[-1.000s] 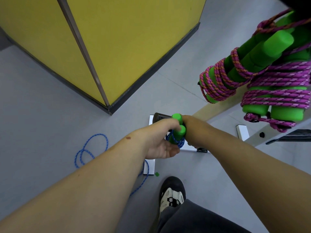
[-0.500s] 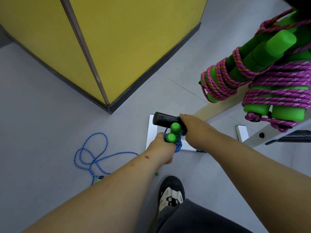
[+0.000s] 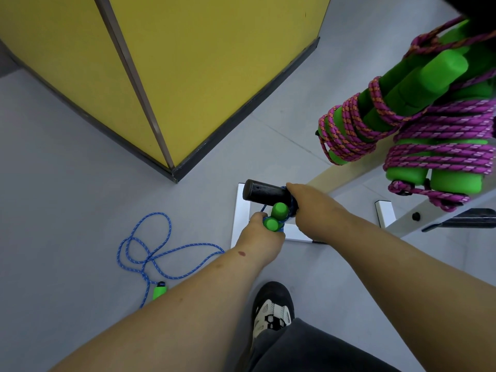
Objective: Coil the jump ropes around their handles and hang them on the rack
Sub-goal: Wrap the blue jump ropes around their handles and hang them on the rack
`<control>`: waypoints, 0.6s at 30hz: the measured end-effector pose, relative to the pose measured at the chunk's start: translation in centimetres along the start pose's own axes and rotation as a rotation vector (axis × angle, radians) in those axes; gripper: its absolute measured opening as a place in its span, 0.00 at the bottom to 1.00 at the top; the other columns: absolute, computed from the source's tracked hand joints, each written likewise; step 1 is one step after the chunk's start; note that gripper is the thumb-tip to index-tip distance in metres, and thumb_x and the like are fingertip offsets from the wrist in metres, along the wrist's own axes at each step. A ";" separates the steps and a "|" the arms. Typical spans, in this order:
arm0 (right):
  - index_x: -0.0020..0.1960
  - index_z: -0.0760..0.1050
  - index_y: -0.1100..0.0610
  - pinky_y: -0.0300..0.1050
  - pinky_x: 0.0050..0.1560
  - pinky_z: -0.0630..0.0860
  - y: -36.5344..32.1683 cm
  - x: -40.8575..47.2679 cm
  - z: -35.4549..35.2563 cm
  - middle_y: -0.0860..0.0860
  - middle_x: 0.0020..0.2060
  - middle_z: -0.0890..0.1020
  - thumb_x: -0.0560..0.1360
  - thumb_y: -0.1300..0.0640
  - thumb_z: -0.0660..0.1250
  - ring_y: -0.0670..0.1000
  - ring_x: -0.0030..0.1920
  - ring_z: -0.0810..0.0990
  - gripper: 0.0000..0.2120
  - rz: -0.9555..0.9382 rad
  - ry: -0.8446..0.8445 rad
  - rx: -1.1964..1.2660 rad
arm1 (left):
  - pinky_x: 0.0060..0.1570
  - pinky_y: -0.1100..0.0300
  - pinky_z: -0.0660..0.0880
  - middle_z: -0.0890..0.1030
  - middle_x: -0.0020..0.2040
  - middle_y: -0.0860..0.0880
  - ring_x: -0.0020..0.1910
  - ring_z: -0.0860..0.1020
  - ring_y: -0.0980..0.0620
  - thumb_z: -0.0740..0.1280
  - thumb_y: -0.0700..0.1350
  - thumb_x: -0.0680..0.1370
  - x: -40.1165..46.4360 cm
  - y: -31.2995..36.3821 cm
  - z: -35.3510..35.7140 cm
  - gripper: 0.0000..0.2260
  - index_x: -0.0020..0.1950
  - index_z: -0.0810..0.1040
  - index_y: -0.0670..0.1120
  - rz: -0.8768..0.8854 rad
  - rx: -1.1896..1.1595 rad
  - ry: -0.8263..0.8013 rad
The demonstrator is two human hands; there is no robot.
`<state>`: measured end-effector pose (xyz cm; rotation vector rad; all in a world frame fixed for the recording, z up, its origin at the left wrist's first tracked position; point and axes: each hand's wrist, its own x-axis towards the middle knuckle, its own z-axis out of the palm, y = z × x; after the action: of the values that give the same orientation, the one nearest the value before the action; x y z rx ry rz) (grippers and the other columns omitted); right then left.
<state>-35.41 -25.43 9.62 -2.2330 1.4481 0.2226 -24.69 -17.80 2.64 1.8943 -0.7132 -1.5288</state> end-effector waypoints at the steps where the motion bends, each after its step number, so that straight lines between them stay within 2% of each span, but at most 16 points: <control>1: 0.69 0.69 0.54 0.54 0.56 0.77 0.0 0.0 0.0 0.54 0.61 0.77 0.75 0.67 0.60 0.58 0.57 0.77 0.23 0.004 0.003 0.003 | 0.48 0.51 0.77 0.76 0.48 0.48 0.43 0.74 0.45 0.67 0.42 0.77 0.0 0.0 0.0 0.20 0.69 0.70 0.51 -0.002 0.003 0.005; 4: 0.63 0.70 0.54 0.51 0.49 0.77 0.0 0.1 0.0 0.54 0.57 0.78 0.74 0.68 0.60 0.57 0.51 0.77 0.20 0.008 0.018 0.010 | 0.45 0.54 0.76 0.77 0.47 0.49 0.42 0.75 0.44 0.67 0.41 0.76 0.0 0.0 -0.2 0.20 0.67 0.70 0.51 -0.013 0.006 0.023; 6: 0.63 0.69 0.54 0.50 0.46 0.76 -0.2 0.1 -0.1 0.54 0.56 0.78 0.74 0.69 0.60 0.57 0.50 0.76 0.20 0.025 0.012 0.004 | 0.47 0.53 0.77 0.76 0.46 0.50 0.43 0.76 0.44 0.67 0.41 0.76 -0.2 0.1 -0.5 0.21 0.67 0.67 0.52 -0.020 0.037 0.044; 8: 0.66 0.68 0.56 0.52 0.50 0.77 -0.4 -0.1 -0.2 0.55 0.58 0.77 0.74 0.69 0.61 0.58 0.53 0.77 0.22 0.038 0.002 0.003 | 0.50 0.52 0.79 0.75 0.45 0.52 0.45 0.77 0.43 0.66 0.40 0.76 -0.4 0.0 -0.9 0.24 0.70 0.65 0.55 -0.017 0.070 0.065; 10: 0.69 0.67 0.57 0.55 0.55 0.77 -0.5 -0.3 -0.4 0.56 0.61 0.77 0.73 0.69 0.61 0.60 0.57 0.77 0.25 0.047 0.002 0.003 | 0.51 0.52 0.78 0.75 0.45 0.50 0.46 0.78 0.43 0.65 0.39 0.76 -0.6 0.1 -1.4 0.26 0.73 0.65 0.53 -0.010 0.085 0.076; 12: 0.71 0.65 0.59 0.57 0.58 0.76 -0.6 -0.3 -0.6 0.58 0.64 0.76 0.73 0.69 0.62 0.61 0.60 0.76 0.27 0.057 -0.001 0.006 | 0.54 0.51 0.79 0.76 0.49 0.48 0.52 0.80 0.42 0.65 0.39 0.77 -0.7 0.2 -1.9 0.28 0.76 0.63 0.52 -0.009 0.135 0.083; 14: 0.72 0.64 0.59 0.56 0.57 0.77 -0.8 -0.4 -0.8 0.58 0.63 0.76 0.74 0.69 0.62 0.61 0.59 0.77 0.27 0.071 -0.008 0.004 | 0.55 0.52 0.78 0.77 0.58 0.44 0.57 0.80 0.41 0.65 0.39 0.77 -1.1 0.3 -2.4 0.31 0.79 0.60 0.52 -0.004 0.187 0.085; 18: 0.69 0.65 0.57 0.51 0.46 0.77 -1.2 -0.6 -1.2 0.55 0.54 0.77 0.73 0.68 0.62 0.59 0.50 0.77 0.25 0.068 -0.006 -0.038 | 0.50 0.52 0.79 0.75 0.62 0.42 0.55 0.79 0.41 0.65 0.39 0.76 -1.6 0.3 -3.9 0.33 0.79 0.59 0.53 0.037 0.283 0.134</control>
<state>-34.74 -25.14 11.24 -2.2131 1.5306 0.2803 -21.14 -16.41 4.54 2.1529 -0.9375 -1.3190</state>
